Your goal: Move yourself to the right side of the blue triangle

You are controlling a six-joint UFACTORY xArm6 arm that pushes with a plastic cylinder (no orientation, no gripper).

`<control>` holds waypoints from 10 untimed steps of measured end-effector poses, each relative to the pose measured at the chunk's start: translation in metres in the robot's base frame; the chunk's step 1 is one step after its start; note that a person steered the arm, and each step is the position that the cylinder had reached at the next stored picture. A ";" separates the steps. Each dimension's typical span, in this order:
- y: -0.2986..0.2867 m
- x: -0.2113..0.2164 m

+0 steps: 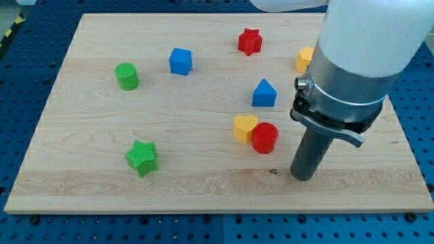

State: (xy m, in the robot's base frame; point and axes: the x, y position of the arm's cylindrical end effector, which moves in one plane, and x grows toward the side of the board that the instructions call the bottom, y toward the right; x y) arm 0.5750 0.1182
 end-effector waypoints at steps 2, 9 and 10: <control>0.000 -0.001; 0.029 -0.134; 0.029 -0.135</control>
